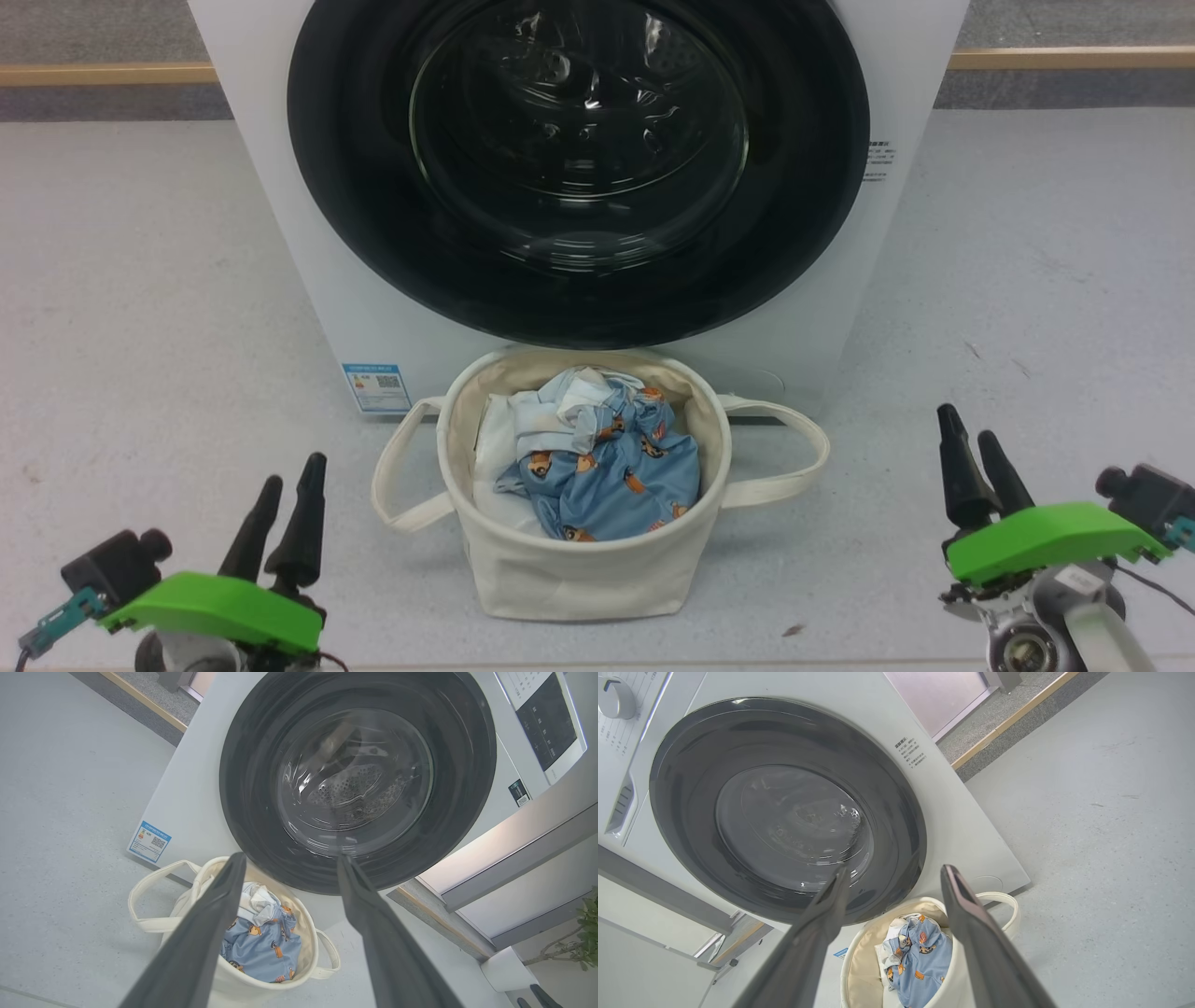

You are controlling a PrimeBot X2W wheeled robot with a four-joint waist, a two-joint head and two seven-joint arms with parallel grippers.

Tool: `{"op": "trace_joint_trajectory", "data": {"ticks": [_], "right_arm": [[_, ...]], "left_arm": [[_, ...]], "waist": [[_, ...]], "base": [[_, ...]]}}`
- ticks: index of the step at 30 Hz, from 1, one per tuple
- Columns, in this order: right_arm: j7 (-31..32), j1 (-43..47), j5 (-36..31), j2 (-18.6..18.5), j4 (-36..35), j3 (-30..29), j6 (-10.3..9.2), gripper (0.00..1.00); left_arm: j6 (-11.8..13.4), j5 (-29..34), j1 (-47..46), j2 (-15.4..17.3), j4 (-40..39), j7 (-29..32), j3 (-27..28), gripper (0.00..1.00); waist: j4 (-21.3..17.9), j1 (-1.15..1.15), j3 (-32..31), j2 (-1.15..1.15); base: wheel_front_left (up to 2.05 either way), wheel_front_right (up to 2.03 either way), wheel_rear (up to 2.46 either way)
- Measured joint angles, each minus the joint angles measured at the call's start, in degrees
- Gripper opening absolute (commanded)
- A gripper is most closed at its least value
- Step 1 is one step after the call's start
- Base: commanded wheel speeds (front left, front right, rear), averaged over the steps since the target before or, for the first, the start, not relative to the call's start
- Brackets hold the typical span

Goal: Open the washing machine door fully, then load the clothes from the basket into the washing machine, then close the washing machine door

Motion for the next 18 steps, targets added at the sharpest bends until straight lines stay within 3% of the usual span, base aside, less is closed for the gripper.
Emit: {"op": "trace_joint_trajectory", "data": {"ticks": [18], "right_arm": [[-2.77, -2.2, -10.71, -2.01, 0.48, 4.43, 0.01, 1.0]], "left_arm": [[1.03, 7.8, -1.65, 2.74, -0.02, -2.55, -2.4, 1.0]], "waist": [[0.83, 0.0, -0.84, 0.0]], "base": [[0.0, 0.0, 0.0]]}}
